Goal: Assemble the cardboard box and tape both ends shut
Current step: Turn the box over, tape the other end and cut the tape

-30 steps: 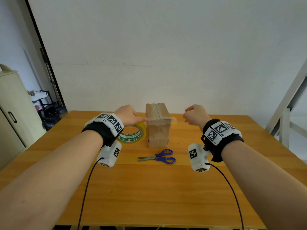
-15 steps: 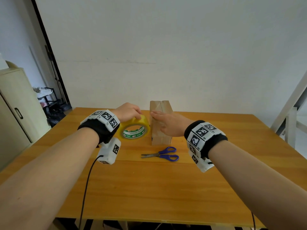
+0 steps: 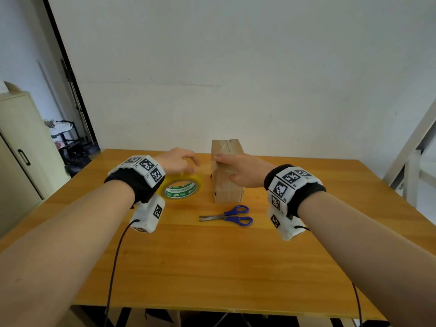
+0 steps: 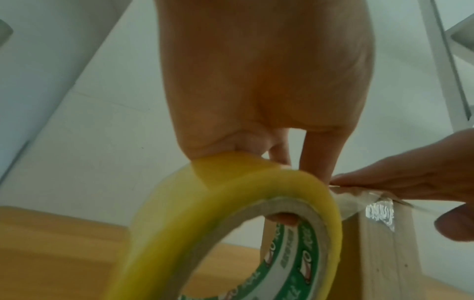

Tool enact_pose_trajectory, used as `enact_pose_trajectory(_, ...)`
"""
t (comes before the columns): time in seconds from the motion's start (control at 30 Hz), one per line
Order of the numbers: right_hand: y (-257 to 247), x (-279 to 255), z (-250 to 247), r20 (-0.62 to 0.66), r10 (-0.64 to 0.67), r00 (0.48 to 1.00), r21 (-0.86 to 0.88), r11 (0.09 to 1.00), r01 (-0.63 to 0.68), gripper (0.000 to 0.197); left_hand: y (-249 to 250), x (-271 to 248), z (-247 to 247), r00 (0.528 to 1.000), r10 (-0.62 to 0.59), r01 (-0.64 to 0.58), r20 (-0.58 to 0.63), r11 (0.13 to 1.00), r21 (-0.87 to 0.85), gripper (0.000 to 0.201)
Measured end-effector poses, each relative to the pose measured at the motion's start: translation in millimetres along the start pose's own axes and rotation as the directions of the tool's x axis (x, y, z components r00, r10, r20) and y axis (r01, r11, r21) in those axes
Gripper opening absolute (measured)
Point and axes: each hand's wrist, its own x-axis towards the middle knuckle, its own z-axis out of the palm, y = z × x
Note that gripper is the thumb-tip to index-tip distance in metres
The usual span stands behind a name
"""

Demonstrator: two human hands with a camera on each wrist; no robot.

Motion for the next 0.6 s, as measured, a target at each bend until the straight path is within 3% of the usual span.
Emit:
enact_pose_trajectory(0.1, 2, -10, 2, -0.2, -0.024, 0.979, 0.039, 0.999, 0.032, 0.05, 1, 0, -4, 1.0, 0.027, -0.026, -0.015, 1.0, 0.013, 0.02)
enact_pose_trajectory(0.2, -2, -22, 1, -0.414, -0.083, 0.907, 0.029, 0.994, 0.104, 0.02, -1, 1, -8, 0.999, 0.038, -0.037, -0.022, 0.998, 0.041, 0.021)
enact_pose_trajectory(0.27, -5, -29, 1, -0.328, -0.077, 0.941, 0.086, 0.99, 0.111, 0.01, -1, 2, -9, 0.999, 0.04, -0.039, -0.014, 0.998, 0.053, 0.023)
enact_pose_trajectory(0.33, -4, -28, 9, -0.117, -0.06, 0.991, 0.079, 0.994, 0.07, 0.012, 0, 0, -9, 0.999, 0.043, -0.042, -0.004, 0.998, 0.051, 0.024)
enact_pose_trajectory(0.43, 2, -25, 28, 0.19, 0.024, 0.981, 0.003, 1.0, -0.025, 0.024, 4, -4, -7, 0.999, 0.052, -0.052, -0.004, 0.998, 0.035, 0.024)
enact_pose_trajectory(0.6, 9, -25, 47, 0.292, 0.155, 0.944, -0.204, 0.974, -0.097, 0.039, 7, -8, -4, 0.999, 0.046, -0.046, 0.007, 0.999, 0.028, 0.023)
